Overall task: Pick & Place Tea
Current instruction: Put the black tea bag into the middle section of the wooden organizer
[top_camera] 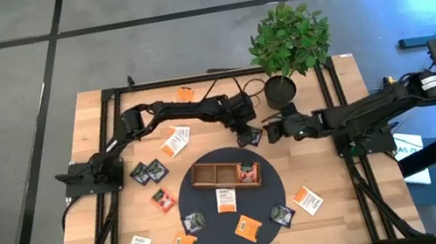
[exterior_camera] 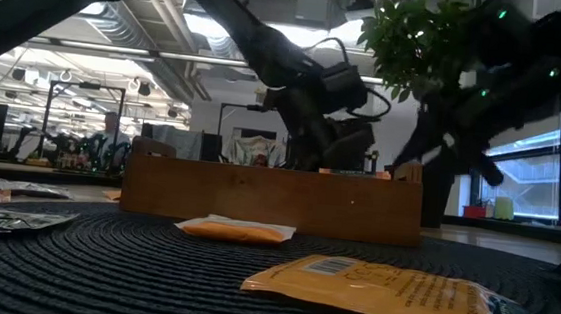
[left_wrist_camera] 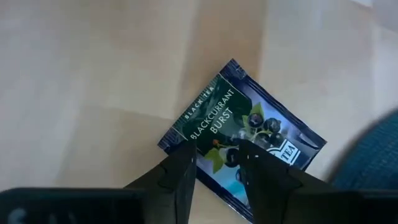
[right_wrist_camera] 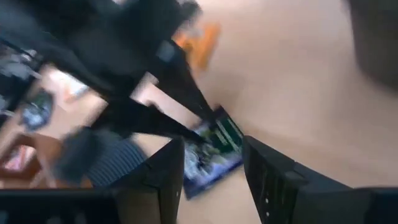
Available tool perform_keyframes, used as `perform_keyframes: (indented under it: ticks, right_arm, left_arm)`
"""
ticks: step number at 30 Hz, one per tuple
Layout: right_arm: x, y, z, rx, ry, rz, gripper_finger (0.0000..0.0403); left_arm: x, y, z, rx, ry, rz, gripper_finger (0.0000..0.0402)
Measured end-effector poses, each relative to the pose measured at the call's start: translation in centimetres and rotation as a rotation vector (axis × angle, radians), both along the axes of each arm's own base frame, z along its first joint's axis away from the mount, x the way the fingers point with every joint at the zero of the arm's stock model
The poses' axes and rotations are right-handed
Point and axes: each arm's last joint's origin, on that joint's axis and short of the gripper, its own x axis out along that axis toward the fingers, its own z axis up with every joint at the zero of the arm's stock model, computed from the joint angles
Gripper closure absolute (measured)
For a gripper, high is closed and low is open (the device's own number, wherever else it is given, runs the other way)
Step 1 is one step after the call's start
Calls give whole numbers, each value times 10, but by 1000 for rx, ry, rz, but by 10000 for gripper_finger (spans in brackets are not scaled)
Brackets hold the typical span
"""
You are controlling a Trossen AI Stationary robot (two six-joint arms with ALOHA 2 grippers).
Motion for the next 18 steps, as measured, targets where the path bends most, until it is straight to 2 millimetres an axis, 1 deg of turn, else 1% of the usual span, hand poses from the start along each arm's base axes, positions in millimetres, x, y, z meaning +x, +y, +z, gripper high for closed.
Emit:
perform_keyframes:
  ticks: [5, 9, 12, 15, 18]
  right_arm:
    - [4, -5, -24, 179, 48, -98, 240]
    - [6, -6, -37, 317, 82, -124, 240]
    - [8, -6, -41, 346, 86, -109, 240]
    - [11, -5, -41, 370, 66, -86, 240]
    - [13, -6, -40, 442, 44, -63, 240]
  left_arm:
    - [5, -24, -1, 38, -1, -56, 281]
    - [9, -33, -1, 45, -16, -74, 281]
    - [11, -37, -1, 48, -35, -78, 281]
    - [12, -37, -1, 38, -45, -69, 281]
    - [12, -35, -1, 40, -51, -63, 281]
